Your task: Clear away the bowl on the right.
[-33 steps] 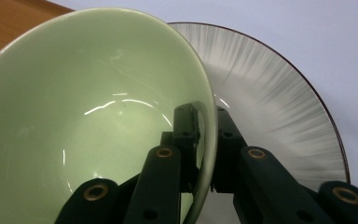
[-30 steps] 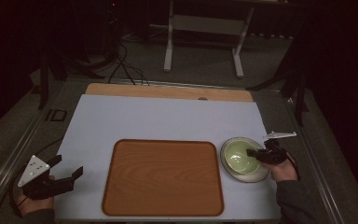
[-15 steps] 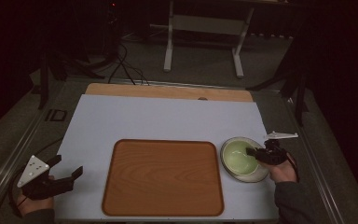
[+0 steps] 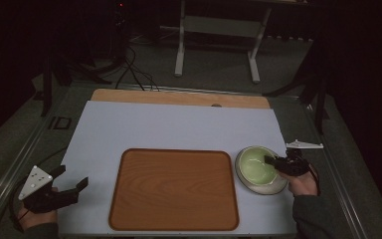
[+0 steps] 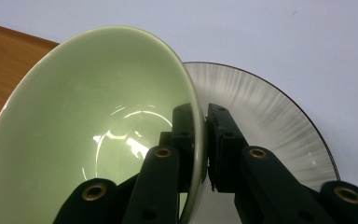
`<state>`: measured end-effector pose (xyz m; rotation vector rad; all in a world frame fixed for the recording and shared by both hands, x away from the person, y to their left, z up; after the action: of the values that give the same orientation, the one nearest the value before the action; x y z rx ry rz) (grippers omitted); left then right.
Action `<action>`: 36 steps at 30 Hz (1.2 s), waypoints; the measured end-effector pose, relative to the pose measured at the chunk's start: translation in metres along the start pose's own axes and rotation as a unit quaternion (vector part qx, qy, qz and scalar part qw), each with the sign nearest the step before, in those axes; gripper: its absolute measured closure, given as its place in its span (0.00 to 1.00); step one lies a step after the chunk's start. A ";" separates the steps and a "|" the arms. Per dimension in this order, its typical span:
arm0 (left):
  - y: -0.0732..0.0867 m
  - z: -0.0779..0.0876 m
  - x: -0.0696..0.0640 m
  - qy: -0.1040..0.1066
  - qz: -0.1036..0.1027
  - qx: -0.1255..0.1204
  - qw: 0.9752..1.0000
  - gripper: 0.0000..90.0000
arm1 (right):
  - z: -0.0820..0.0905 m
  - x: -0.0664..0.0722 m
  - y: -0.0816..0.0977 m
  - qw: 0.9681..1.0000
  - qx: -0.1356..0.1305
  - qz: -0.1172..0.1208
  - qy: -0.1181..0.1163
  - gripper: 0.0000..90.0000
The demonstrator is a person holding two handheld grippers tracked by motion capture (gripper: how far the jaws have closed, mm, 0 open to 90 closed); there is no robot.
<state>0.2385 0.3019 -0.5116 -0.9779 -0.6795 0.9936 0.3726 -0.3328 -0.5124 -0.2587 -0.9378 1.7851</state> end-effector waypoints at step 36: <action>0.000 0.000 0.001 -0.003 0.001 0.000 1.000 0.14 | 0.000 0.038 -0.030 0.999 -0.032 0.013 -0.030 0.91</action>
<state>0.2390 0.3033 -0.5120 -0.9765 -0.6842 0.9997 0.3776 -0.2957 -0.4822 -0.2591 -1.0404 1.7969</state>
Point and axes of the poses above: each handheld gripper's, and its own axes: z roughly backward along the jaws, y roughly out of its underside, x roughly to its left, the point moved 5 cm from there along -z, roughly forward along the jaws, and after that the axes turned 5 degrees about -z, right-handed, at the moved point
